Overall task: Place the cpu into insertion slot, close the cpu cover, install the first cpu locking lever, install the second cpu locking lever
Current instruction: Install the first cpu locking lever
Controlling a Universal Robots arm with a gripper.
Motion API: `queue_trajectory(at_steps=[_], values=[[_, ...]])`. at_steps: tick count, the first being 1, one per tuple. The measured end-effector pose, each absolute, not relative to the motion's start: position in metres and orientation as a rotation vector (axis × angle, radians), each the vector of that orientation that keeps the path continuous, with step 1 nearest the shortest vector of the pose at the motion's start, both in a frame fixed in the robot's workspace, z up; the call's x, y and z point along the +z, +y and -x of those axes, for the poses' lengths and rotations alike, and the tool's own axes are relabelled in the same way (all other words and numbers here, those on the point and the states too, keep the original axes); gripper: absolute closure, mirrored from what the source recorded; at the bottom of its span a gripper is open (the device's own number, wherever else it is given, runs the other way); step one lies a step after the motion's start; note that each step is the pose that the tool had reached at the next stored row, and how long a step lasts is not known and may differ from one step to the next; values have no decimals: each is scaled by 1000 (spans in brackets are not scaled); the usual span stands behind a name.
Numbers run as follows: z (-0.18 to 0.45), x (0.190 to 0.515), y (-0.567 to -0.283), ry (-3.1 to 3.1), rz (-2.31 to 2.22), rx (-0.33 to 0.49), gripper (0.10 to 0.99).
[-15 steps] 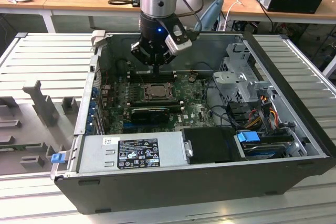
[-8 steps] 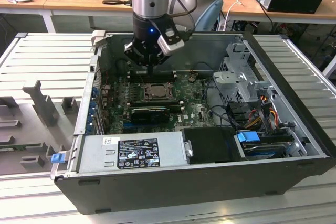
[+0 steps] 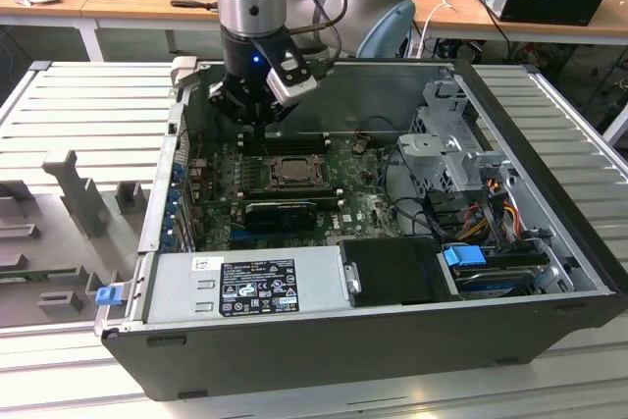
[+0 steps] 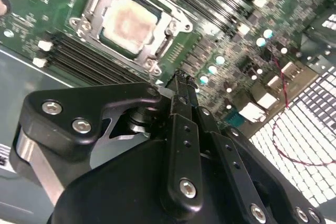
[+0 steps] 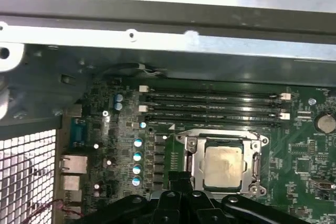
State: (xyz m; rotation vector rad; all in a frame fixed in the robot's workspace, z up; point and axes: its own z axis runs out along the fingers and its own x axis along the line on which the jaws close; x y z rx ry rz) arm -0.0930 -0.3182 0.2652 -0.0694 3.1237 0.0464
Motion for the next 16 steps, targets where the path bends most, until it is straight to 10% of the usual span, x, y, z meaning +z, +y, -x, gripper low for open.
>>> queue_trajectory(at_steps=[16], values=[[111,257,-291,3122,69,56,980]])
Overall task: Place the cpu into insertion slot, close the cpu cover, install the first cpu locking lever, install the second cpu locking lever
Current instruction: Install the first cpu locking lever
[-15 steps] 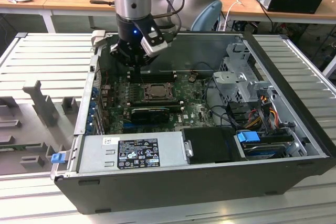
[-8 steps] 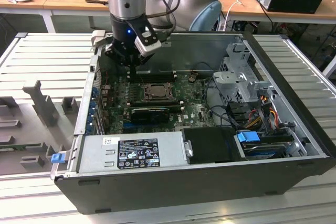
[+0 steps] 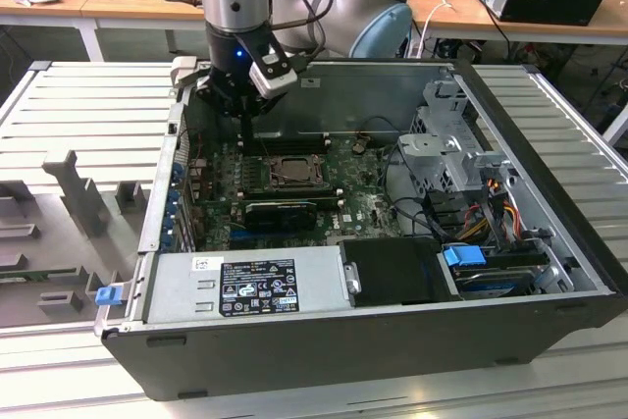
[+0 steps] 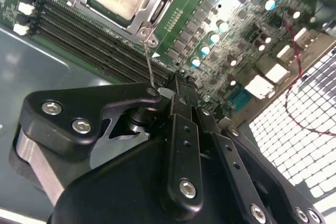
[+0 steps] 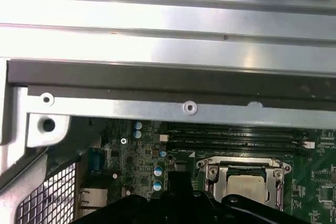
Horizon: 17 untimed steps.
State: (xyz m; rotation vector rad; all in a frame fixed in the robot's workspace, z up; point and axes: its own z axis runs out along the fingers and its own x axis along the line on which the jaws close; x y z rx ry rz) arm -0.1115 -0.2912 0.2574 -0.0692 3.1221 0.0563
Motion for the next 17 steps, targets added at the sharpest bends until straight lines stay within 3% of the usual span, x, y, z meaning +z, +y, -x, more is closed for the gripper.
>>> queue_trajectory(at_steps=[17], values=[[99,255,-288,3122,69,55,980]])
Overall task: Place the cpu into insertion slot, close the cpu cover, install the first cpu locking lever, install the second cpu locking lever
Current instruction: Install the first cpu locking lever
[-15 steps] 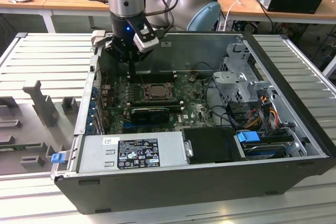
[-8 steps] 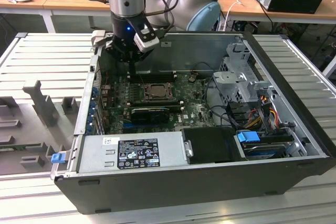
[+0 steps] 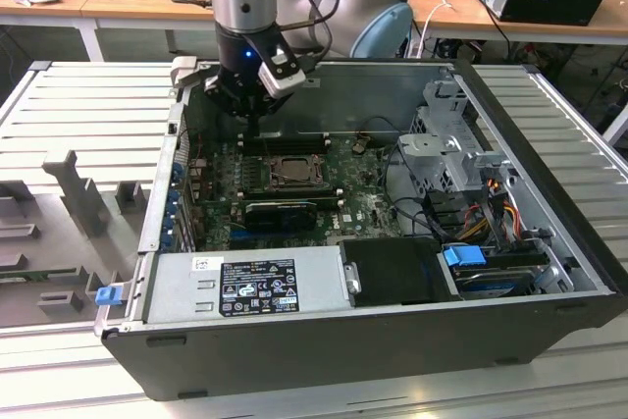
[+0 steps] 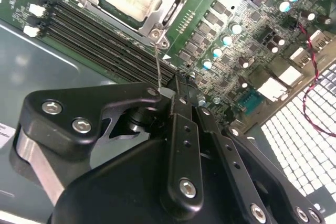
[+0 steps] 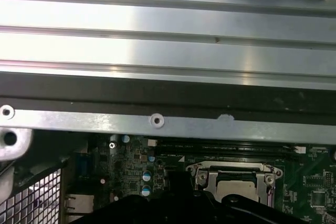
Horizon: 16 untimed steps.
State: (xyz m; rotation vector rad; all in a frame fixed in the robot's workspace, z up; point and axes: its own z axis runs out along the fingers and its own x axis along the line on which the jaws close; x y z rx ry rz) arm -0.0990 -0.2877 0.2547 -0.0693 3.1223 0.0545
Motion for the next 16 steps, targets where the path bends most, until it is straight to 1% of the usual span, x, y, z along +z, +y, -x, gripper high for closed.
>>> queue_trajectory(at_steps=[16], values=[[77,251,-288,3122,69,51,980]])
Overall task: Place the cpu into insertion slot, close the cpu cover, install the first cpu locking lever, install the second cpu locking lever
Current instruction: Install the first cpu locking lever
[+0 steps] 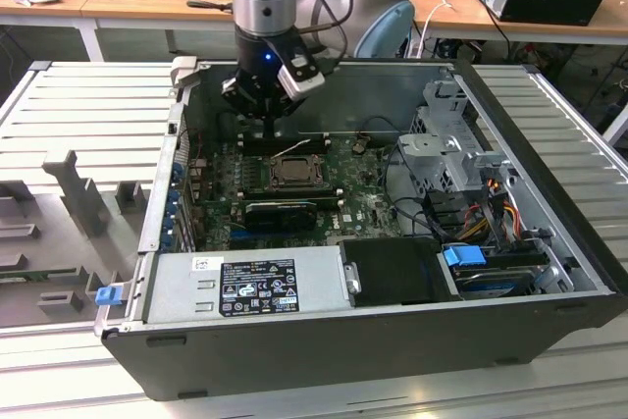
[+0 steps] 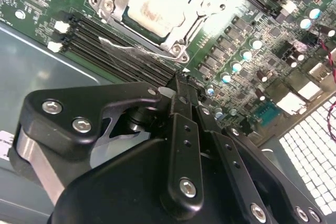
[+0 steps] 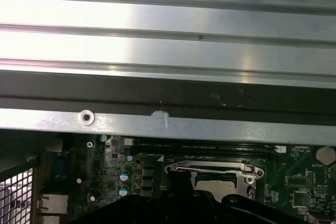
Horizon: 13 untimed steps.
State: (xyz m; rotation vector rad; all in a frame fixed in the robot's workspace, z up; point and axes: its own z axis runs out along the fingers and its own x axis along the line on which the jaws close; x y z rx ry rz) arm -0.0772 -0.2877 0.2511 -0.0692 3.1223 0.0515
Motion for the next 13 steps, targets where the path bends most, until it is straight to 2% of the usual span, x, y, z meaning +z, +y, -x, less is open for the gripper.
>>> queue_trajectory(at_steps=[13], values=[[64,248,-288,3122,69,51,980]])
